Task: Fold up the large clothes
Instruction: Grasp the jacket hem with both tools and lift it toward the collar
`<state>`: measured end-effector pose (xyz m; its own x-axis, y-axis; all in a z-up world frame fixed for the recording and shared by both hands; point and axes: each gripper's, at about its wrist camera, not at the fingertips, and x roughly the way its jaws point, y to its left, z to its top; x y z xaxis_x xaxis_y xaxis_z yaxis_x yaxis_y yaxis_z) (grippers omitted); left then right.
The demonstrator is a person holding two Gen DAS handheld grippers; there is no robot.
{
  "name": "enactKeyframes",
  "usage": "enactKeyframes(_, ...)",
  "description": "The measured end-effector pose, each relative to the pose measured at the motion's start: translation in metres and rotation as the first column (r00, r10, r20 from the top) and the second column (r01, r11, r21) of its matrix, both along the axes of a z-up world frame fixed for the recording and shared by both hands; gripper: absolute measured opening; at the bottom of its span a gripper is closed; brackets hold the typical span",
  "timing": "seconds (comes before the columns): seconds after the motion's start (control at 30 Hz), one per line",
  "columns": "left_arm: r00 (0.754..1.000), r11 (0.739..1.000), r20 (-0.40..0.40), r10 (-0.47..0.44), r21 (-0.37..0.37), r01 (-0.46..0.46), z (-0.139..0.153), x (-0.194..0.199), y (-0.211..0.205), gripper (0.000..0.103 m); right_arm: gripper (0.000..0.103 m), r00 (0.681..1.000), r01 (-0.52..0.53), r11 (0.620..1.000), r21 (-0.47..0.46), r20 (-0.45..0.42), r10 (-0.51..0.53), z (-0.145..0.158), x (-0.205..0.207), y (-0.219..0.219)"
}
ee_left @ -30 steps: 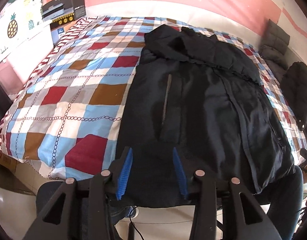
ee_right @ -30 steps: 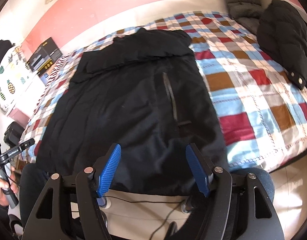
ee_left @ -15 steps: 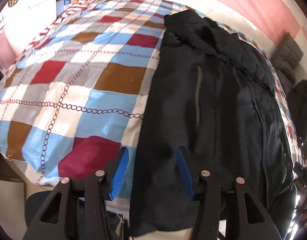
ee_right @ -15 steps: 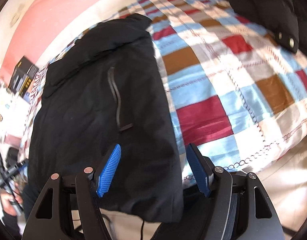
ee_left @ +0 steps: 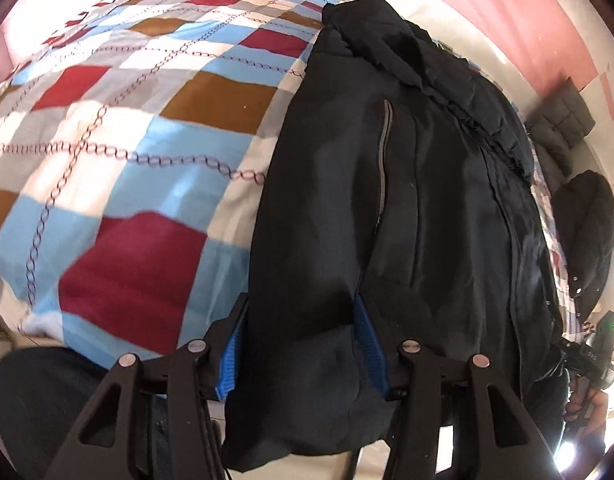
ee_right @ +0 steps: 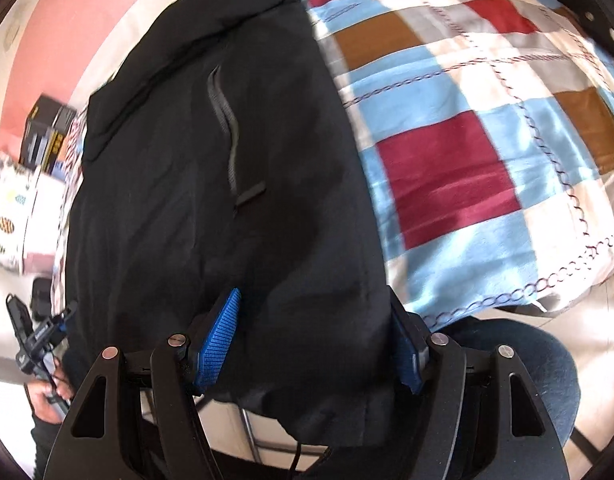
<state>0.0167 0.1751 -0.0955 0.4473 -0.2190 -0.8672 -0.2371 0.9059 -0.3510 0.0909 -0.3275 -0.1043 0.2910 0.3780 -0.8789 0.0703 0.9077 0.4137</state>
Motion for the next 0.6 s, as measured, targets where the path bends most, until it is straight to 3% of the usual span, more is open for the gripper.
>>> enactKeyframes(0.1,1.0,1.0,-0.007,0.001,-0.025,-0.001,-0.003,-0.001,0.001,0.052,0.068,1.0,-0.002,1.0,0.002,-0.008,0.002,-0.004,0.002,0.002)
enactKeyframes(0.17,1.0,1.0,-0.018,-0.003,-0.029,0.003,-0.004,0.0,0.001,0.052,0.05,1.0,0.015,0.999,0.031,-0.008,-0.015,-0.006,0.004,0.001)
enactKeyframes(0.27,1.0,0.999,-0.019,-0.017,-0.04,0.016,-0.002,0.0,0.0,0.042,0.033,0.999,0.011,0.999,0.045,0.029,-0.012,0.003,0.001,0.006)
enactKeyframes(0.33,1.0,0.999,-0.01,-0.028,-0.041,0.028,0.0,-0.002,0.001,0.025,0.03,0.999,0.002,1.0,0.029,0.053,-0.003,0.012,-0.002,0.012)
enactKeyframes(0.4,0.999,0.999,0.008,-0.034,-0.042,0.035,0.007,-0.005,0.0,0.018,0.028,0.997,0.001,0.999,0.032,0.074,-0.003,0.02,-0.002,0.014)
enactKeyframes(0.6,0.989,0.996,0.135,-0.054,-0.063,0.063,0.054,-0.019,0.0,0.016,0.026,0.984,-0.016,0.997,0.071,0.18,0.003,0.063,-0.012,0.015)
